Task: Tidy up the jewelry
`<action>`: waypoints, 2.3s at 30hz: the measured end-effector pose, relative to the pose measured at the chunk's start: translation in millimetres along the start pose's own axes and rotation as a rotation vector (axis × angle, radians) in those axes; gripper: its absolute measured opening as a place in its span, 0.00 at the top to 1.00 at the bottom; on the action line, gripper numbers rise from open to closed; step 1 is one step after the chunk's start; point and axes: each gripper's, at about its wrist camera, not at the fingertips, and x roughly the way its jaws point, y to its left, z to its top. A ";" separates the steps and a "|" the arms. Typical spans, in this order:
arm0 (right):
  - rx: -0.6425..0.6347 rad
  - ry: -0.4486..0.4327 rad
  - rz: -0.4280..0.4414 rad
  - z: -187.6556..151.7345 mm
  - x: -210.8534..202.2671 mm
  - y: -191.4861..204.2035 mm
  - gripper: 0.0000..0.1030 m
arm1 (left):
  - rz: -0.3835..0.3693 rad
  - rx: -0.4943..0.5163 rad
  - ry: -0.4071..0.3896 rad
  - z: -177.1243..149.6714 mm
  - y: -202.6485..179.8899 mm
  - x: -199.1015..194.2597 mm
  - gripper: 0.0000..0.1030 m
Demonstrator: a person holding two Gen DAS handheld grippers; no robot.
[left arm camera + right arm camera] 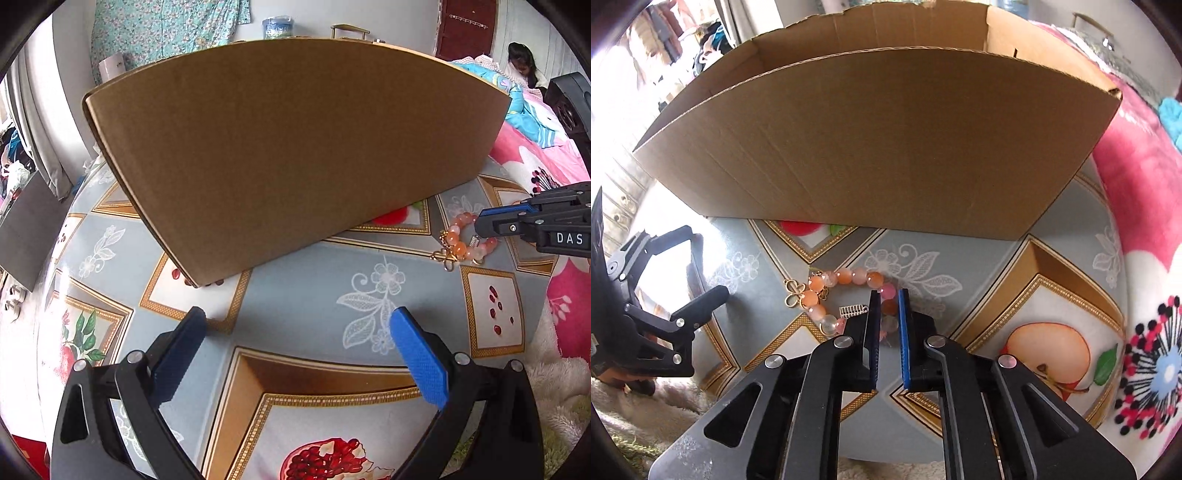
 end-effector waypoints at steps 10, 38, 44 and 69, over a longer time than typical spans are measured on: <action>0.068 -0.106 0.131 6.7 -38.3 5.7 0.93 | 0.000 0.000 -0.005 -2.8 2.6 -0.6 0.05; 0.258 -0.134 0.071 -10.1 -31.7 -74.8 0.77 | -0.178 0.160 -0.145 8.8 -49.9 -32.5 0.16; 0.212 -0.187 0.111 -17.7 -45.0 -65.0 0.74 | -0.239 0.228 -0.122 14.8 -77.8 -21.6 0.36; 0.158 -0.167 0.232 -28.5 -27.5 -38.5 0.77 | -0.251 0.320 -0.059 28.7 -114.7 12.3 0.89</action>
